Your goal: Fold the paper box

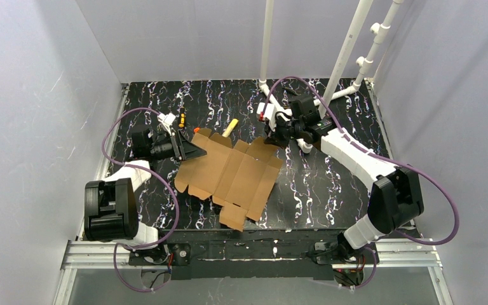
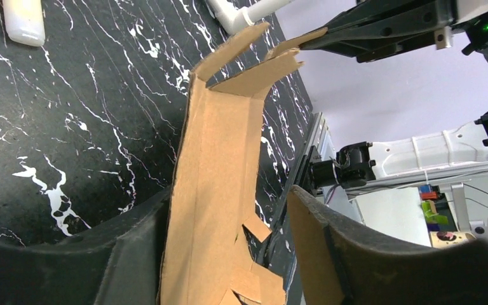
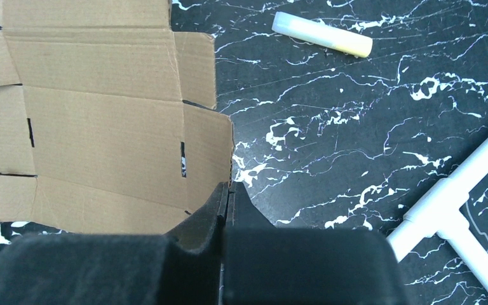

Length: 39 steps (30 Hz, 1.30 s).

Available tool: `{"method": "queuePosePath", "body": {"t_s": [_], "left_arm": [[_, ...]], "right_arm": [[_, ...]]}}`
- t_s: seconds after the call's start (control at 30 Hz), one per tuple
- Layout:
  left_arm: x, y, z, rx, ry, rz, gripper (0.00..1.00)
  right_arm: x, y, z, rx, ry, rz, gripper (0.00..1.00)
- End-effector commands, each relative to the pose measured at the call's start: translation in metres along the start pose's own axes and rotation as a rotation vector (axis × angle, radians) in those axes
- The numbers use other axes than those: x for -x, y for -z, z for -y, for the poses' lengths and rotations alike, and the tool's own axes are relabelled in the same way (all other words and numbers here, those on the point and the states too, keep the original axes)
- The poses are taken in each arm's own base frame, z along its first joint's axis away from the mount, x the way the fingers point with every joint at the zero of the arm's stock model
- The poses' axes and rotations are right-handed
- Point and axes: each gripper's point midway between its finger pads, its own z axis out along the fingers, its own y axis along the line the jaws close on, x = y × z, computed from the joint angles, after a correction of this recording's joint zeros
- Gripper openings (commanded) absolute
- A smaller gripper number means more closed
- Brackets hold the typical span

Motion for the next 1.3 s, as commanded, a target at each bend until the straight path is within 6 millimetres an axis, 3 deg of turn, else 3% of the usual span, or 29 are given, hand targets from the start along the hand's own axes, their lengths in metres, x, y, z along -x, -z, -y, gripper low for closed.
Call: {"method": "queuePosePath", "body": {"t_s": [0.0, 0.03, 0.4, 0.67, 0.87, 1.27], "left_arm": [[0.008, 0.004, 0.018, 0.014, -0.068, 0.046, 0.51], [0.01, 0.005, 0.019, 0.024, -0.078, 0.057, 0.43], [0.022, 0.007, 0.041, 0.082, -0.176, 0.133, 0.0], [0.029, 0.019, 0.049, 0.23, -0.363, 0.151, 0.0], [0.017, 0.006, 0.054, 0.329, -0.436, -0.012, 0.0], [0.036, -0.017, 0.066, 0.318, -0.477, -0.14, 0.0]], "right_arm": [[0.02, -0.001, 0.021, -0.062, 0.01, 0.043, 0.01], [0.02, -0.002, 0.022, -0.062, 0.006, 0.041, 0.01], [0.007, -0.023, 0.021, -0.024, -0.074, 0.034, 0.01], [-0.014, -0.042, 0.012, 0.024, -0.156, 0.021, 0.01], [-0.02, -0.051, 0.001, 0.089, -0.209, 0.045, 0.01], [-0.035, -0.064, -0.002, 0.126, -0.322, 0.068, 0.01]]}}
